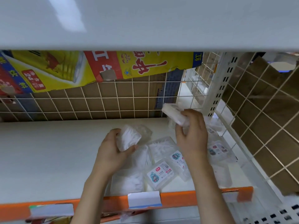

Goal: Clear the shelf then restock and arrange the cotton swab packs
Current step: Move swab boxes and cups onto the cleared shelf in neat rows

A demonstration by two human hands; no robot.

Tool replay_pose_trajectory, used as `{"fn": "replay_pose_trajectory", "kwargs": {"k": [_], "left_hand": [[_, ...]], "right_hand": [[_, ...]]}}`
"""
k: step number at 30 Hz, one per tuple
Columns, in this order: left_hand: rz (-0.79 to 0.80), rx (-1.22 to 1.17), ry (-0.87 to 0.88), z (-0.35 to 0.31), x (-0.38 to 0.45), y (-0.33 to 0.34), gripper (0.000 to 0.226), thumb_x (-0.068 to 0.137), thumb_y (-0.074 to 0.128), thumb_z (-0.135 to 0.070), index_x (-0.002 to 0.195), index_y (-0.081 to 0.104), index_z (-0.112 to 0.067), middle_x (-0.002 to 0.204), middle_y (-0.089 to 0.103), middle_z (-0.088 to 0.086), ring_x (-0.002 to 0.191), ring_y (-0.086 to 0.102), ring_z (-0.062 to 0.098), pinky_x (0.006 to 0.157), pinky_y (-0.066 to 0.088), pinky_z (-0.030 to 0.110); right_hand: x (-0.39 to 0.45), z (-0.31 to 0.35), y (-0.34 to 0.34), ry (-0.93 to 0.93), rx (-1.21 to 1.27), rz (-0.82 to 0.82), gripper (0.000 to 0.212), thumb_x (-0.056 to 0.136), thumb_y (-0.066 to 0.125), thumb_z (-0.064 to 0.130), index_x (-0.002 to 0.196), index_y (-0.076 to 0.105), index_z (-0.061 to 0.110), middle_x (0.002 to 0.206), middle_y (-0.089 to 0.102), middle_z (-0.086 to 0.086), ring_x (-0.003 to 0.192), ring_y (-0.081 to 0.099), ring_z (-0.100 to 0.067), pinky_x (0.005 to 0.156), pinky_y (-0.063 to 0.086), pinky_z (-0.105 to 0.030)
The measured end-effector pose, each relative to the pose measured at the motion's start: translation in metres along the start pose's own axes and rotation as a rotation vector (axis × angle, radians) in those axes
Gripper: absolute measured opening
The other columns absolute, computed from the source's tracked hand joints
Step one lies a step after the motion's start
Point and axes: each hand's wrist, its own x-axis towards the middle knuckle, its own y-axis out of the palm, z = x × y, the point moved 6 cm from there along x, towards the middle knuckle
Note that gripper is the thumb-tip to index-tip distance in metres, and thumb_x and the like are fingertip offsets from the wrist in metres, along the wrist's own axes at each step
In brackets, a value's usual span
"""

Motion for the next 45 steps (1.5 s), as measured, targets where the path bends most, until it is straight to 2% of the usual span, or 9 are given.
{"fn": "replay_pose_trajectory", "kwargs": {"k": [4, 13, 19, 23, 29, 32, 37, 41, 45], "left_hand": [[-0.061, 0.008, -0.024, 0.019, -0.015, -0.029, 0.064, 0.073, 0.078, -0.029, 0.125, 0.045, -0.014, 0.11, 0.049, -0.009, 0.098, 0.046, 0.01, 0.078, 0.034, 0.024], [-0.094, -0.02, -0.09, 0.07, -0.029, -0.093, 0.067, 0.075, 0.075, -0.03, 0.131, 0.042, -0.018, 0.115, 0.053, -0.006, 0.101, 0.051, 0.014, 0.082, 0.039, 0.026], [-0.088, -0.003, -0.073, 0.125, -0.027, -0.16, 0.064, 0.071, 0.071, -0.039, 0.127, 0.046, -0.02, 0.118, 0.056, -0.001, 0.106, 0.054, 0.018, 0.086, 0.042, 0.028], [-0.102, 0.009, -0.129, 0.168, -0.019, -0.215, 0.057, 0.068, 0.073, -0.044, 0.117, 0.048, -0.03, 0.11, 0.057, -0.007, 0.094, 0.059, 0.014, 0.081, 0.05, 0.032], [-0.117, 0.018, -0.143, 0.207, -0.008, -0.274, 0.073, 0.062, 0.076, -0.055, 0.121, 0.048, -0.023, 0.104, 0.052, -0.009, 0.092, 0.048, 0.012, 0.073, 0.038, 0.027], [-0.083, -0.082, -0.18, 0.215, -0.008, -0.281, 0.066, 0.069, 0.071, -0.054, 0.121, 0.046, -0.022, 0.102, 0.056, -0.005, 0.091, 0.052, 0.015, 0.071, 0.04, 0.026], [-0.082, -0.146, -0.194, 0.221, -0.006, -0.282, 0.043, 0.086, 0.06, -0.044, 0.12, 0.046, -0.021, 0.095, 0.055, -0.005, 0.079, 0.052, 0.01, 0.06, 0.037, 0.013], [-0.09, -0.188, -0.185, 0.223, -0.003, -0.288, 0.06, 0.072, 0.056, -0.044, 0.128, 0.044, -0.025, 0.103, 0.053, -0.01, 0.09, 0.049, 0.01, 0.07, 0.038, 0.02], [-0.101, -0.262, -0.106, 0.221, -0.002, -0.294, 0.034, 0.067, 0.061, -0.034, 0.1, 0.056, -0.038, 0.1, 0.062, -0.012, 0.087, 0.057, -0.004, 0.068, 0.04, 0.005]], "right_hand": [[-0.039, 0.032, 0.013, 0.025, 0.159, -0.012, 0.033, 0.074, 0.059, 0.0, 0.104, 0.05, 0.011, 0.114, 0.058, -0.012, 0.11, 0.051, -0.017, 0.095, 0.039, -0.015], [-0.078, 0.105, 0.077, 0.008, 0.272, 0.058, 0.031, 0.078, 0.057, 0.011, 0.106, 0.045, 0.013, 0.123, 0.058, -0.012, 0.119, 0.053, -0.017, 0.095, 0.045, -0.021], [-0.095, 0.167, 0.132, 0.075, 0.252, 0.031, 0.038, 0.073, 0.063, 0.008, 0.106, 0.046, 0.016, 0.117, 0.061, -0.008, 0.109, 0.057, -0.021, 0.089, 0.048, -0.032], [-0.108, 0.215, 0.169, 0.077, 0.198, 0.028, 0.039, 0.069, 0.062, 0.006, 0.103, 0.048, 0.018, 0.105, 0.061, -0.007, 0.099, 0.052, -0.019, 0.082, 0.045, -0.033], [-0.126, 0.267, 0.21, 0.112, 0.15, 0.061, 0.036, 0.069, 0.064, 0.007, 0.102, 0.053, 0.018, 0.099, 0.057, 0.002, 0.093, 0.048, -0.014, 0.074, 0.048, -0.038], [-0.133, 0.278, 0.216, 0.141, 0.113, 0.077, 0.031, 0.073, 0.064, 0.01, 0.103, 0.058, 0.013, 0.1, 0.057, 0.004, 0.093, 0.049, -0.014, 0.073, 0.051, -0.042], [-0.135, 0.288, 0.219, 0.164, 0.104, 0.073, 0.031, 0.073, 0.064, 0.012, 0.104, 0.06, 0.011, 0.1, 0.05, 0.013, 0.093, 0.048, -0.012, 0.074, 0.051, -0.039], [-0.138, 0.29, 0.224, 0.168, 0.095, 0.077, 0.032, 0.076, 0.054, 0.023, 0.105, 0.06, 0.011, 0.099, 0.054, 0.008, 0.092, 0.048, -0.011, 0.076, 0.047, -0.031], [-0.136, 0.289, 0.231, 0.163, 0.104, 0.118, 0.031, 0.075, 0.058, 0.018, 0.103, 0.061, 0.007, 0.099, 0.061, -0.005, 0.092, 0.05, -0.014, 0.077, 0.044, -0.023]]}}
